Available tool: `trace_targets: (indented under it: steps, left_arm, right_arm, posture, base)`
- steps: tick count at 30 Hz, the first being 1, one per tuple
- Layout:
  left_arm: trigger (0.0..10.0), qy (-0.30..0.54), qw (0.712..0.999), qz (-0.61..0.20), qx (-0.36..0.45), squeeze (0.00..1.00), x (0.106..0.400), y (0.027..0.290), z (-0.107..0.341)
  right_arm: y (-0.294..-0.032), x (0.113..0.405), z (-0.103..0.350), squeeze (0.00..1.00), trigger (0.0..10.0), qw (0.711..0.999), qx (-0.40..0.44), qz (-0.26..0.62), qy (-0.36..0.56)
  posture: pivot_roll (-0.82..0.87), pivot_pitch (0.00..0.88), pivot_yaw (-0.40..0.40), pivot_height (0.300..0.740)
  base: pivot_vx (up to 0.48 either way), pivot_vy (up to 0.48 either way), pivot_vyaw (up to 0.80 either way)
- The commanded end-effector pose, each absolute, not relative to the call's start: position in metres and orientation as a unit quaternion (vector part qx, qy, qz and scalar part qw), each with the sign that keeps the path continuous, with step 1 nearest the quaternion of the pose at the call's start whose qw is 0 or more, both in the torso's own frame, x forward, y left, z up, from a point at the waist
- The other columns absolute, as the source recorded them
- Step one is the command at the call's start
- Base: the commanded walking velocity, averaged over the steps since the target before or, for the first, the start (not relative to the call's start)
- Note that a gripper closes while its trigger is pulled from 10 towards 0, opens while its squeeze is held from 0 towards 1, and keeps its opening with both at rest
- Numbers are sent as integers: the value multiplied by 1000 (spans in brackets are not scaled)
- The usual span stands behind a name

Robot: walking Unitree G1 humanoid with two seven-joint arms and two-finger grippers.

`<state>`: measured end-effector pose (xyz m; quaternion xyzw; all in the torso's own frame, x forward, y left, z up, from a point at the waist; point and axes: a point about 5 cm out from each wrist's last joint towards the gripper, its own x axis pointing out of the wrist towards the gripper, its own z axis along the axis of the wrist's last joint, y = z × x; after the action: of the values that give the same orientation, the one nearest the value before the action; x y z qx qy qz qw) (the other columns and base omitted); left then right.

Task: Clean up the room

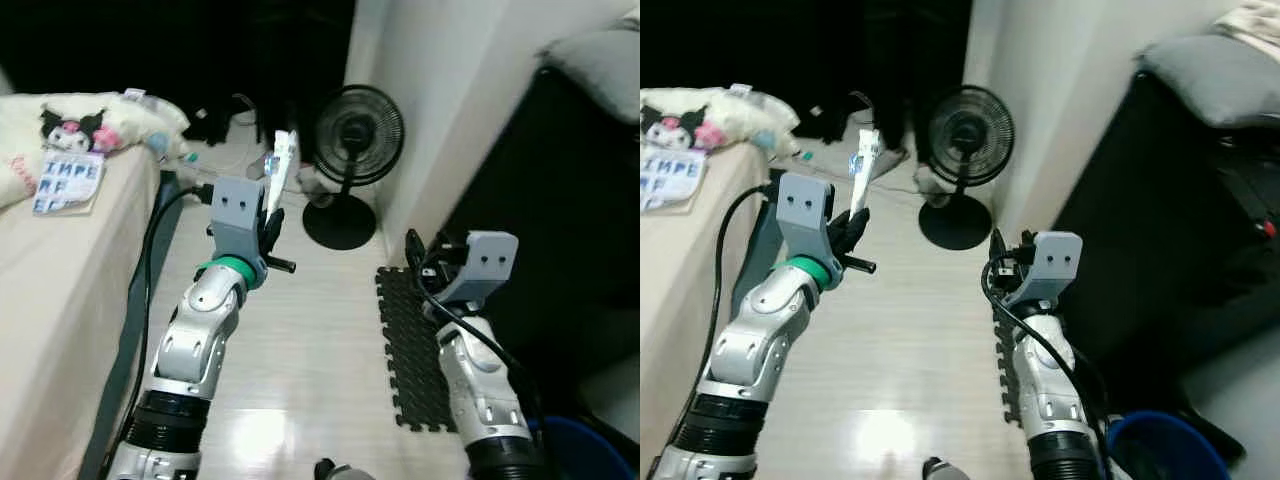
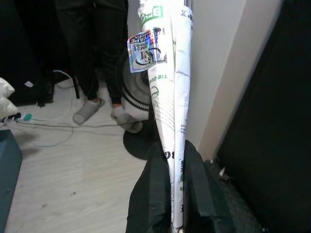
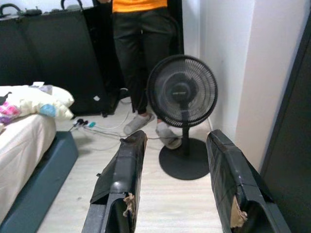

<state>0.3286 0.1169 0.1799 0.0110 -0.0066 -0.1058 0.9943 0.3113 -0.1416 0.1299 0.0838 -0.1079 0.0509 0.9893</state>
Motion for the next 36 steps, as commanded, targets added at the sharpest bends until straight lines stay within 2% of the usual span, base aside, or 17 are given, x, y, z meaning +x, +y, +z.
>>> trace_targets:
  steps: [1, 19, 36]
  left_arm:
    - [10000, 2, 994, -106, 17, 0, 328, 116, 175]
    - [10000, 1, 994, -108, 21, 0, 328, 118, 176]
    - [10000, 2, 995, -103, 13, 0, 329, 115, 172]
  right_arm:
    - [-146, 310, 125, 0, 10000, 991, 81, 43, -98]
    - [-145, 308, 124, 0, 10000, 991, 84, 41, -98]
    - [-148, 312, 131, 0, 10000, 991, 73, 45, -105]
  posture:
    - [-8, 74, 32, 740]
    - [58, 70, 39, 740]
    - [-5, 61, 35, 740]
  base:
    - [0, 0, -750]
    - [0, 0, -750]
    - [0, 0, -750]
